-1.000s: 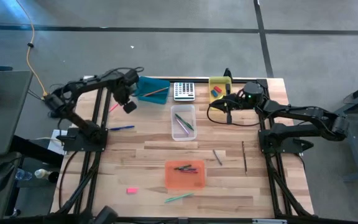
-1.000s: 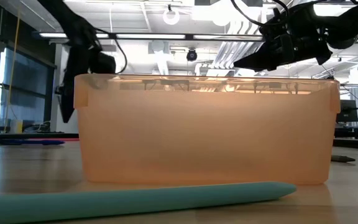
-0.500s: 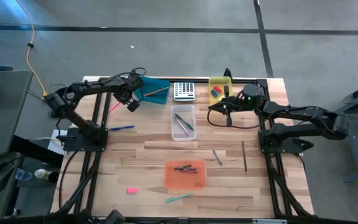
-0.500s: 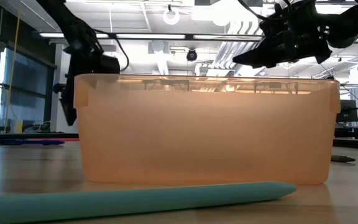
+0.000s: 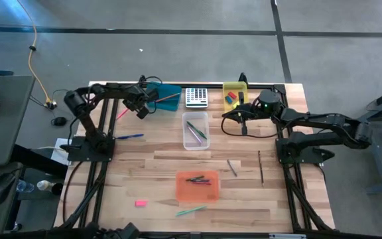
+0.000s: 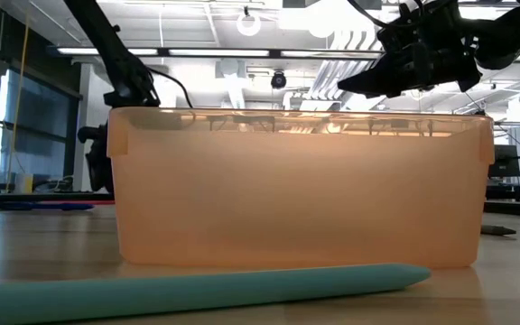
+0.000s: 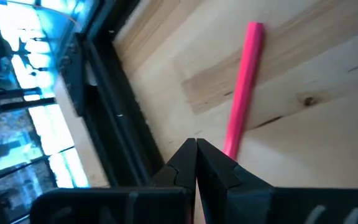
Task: Sort crayons/erasers/pens/pencils in bins
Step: Put the pink pencil into the blue bin
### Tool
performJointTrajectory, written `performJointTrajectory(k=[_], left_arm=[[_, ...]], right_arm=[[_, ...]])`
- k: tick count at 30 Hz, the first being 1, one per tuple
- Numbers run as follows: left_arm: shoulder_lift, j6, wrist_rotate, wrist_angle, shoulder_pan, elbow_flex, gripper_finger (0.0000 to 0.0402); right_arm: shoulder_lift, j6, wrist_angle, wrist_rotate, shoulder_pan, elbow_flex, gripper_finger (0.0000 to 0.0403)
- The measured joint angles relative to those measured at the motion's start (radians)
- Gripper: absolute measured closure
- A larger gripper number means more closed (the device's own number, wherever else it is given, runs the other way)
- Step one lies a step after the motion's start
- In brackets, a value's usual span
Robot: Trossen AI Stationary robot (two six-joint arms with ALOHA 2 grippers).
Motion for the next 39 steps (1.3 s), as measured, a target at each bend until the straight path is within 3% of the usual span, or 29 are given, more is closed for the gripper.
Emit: performJointTrajectory(k=[9,17,24,33,39], left_arm=[[0.009,-0.023,0.035,0.006,0.000,-0.001,0.0402],[0.072,-0.094,-0.031,-0.019,-0.040,0.001,0.0402],[0.112,-0.084,-0.002,-0.019,-0.062,0.021,0.0402],[0.103,-0.057,0.021,-0.025,-0.066,0.021,0.0401],[0.033,-0.012,0.071,-0.075,-0.098,0.063,0.0401]], right_arm=[[0.000,0.000,0.000,0.000,0.000,0.000,0.0403],[0.000,0.000,0.000,0.000,0.000,0.000,0.0403],[0.000,0.003,0.000,0.001,0.000,0.000,0.0403],[0.000,0.003,0.000,0.001,0.000,0.000,0.0403],[0.000,0.003,0.008,0.001,0.000,0.000,0.0403]])
